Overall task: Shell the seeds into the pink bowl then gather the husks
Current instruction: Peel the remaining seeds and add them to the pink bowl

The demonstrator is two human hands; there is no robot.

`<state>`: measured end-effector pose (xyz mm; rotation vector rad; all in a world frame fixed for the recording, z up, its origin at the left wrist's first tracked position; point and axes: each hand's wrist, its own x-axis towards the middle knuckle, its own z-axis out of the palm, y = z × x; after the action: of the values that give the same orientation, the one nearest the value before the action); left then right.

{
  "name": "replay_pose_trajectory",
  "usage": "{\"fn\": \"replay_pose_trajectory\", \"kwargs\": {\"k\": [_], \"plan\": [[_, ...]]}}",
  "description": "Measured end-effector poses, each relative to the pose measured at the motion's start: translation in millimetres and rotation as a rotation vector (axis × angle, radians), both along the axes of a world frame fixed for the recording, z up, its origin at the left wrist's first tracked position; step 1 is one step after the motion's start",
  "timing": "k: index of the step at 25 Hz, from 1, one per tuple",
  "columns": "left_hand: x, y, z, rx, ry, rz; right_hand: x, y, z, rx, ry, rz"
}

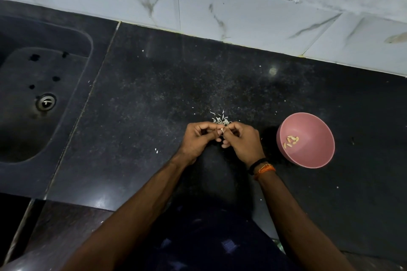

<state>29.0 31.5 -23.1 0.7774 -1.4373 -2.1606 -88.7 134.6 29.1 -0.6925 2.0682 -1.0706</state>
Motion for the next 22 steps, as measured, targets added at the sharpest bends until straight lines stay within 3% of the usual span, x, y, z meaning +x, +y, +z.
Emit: {"fn": "replay_pose_trajectory", "kwargs": {"k": [5,11,15,22], "plan": [[0.7,1.7,5.3,0.049,0.034,0.017,3.2,0.1,-4.4,-0.031,-0.087,-0.080],[-13.3,0.6,7.6,0.061,-0.087,0.095,3.1,0.7,-3.7,0.065,0.289,0.171],[-20.3,-4.1,12.1,0.154,-0.218,0.132,2.7,-0.7,-7.0,0.076,0.350,0.174],[-4.9,-1.4,6.7,0.143,-0.027,0.040,0.0,1.0,-6.6,0.075,0.308,0.153]]}}
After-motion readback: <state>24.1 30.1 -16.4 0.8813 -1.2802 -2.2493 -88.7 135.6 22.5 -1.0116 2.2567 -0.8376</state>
